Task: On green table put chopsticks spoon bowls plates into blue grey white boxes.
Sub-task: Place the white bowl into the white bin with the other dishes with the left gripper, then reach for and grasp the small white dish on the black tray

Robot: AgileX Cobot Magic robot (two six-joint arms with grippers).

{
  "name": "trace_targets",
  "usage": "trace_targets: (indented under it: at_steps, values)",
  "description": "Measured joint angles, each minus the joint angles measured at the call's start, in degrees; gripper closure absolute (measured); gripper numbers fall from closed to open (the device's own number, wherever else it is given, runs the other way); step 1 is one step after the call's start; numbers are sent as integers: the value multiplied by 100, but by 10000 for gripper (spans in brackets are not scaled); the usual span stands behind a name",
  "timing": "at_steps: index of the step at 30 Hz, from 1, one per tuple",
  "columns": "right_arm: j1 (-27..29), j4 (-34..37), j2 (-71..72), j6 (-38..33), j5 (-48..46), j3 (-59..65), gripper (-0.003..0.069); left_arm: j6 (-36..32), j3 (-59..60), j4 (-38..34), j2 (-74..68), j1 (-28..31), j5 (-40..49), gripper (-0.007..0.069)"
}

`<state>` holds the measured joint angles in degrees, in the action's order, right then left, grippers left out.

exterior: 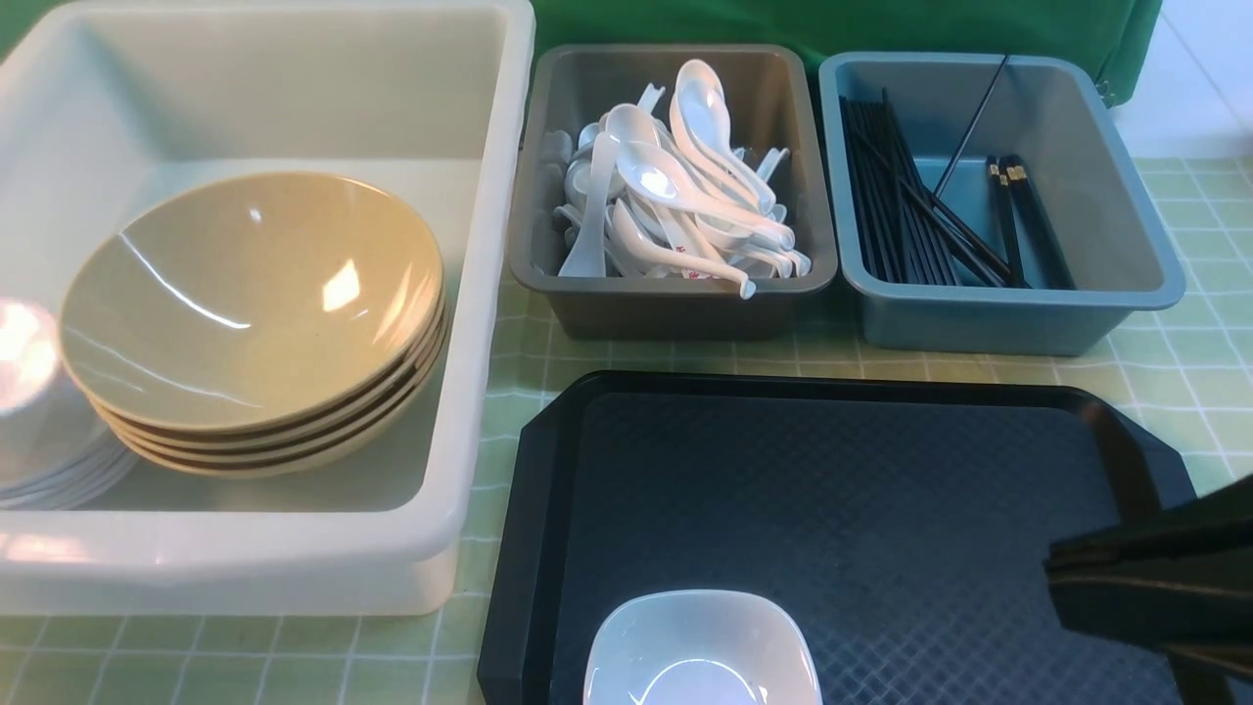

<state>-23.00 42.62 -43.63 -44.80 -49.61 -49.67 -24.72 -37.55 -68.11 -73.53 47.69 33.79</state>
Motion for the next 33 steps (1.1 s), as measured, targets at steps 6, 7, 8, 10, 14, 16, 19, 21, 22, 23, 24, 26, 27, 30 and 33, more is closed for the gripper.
trace_targets:
  at_steps: [6,7,8,10,14,16,19,21,22,23,24,26,27,30,33]
  values:
    - [0,0,0,0,289,0,634,-57,-327,283,-50,0,529,336]
    - [0,0,0,0,307,0,634,-71,-361,294,-50,0,588,323]
    - [0,0,0,0,314,0,634,-84,-388,299,-55,0,659,305]
    - [0,0,0,-5,318,0,633,-97,-429,313,-55,0,735,281]
    - [0,0,0,-12,318,0,632,-102,-706,421,-61,0,830,278]
    - [0,0,0,-12,318,0,632,-76,-918,566,-61,0,977,276]
    - [0,0,0,-14,318,0,632,286,-1477,1108,-61,0,1419,239]
    - [0,0,0,-14,318,0,631,739,-2036,1638,-61,0,1759,218]
    - [0,0,0,-14,318,0,631,835,-2230,1813,-61,-21,1898,207]
    - [0,0,0,-14,318,0,631,851,-2278,1813,-61,-30,1930,207]
    - [0,0,0,-14,318,0,630,893,-2467,1929,-55,-92,2059,208]
    - [0,0,0,-19,326,0,629,842,-2858,2046,0,-436,2302,208]
    - [0,0,-7,-19,369,0,627,701,-3138,2086,82,-1003,2443,208]
    - [0,6,-160,236,533,-5,622,682,-3536,2370,225,-2301,2852,208]
    - [0,6,-530,624,564,-5,613,1023,-3729,3338,286,-3613,3404,208]
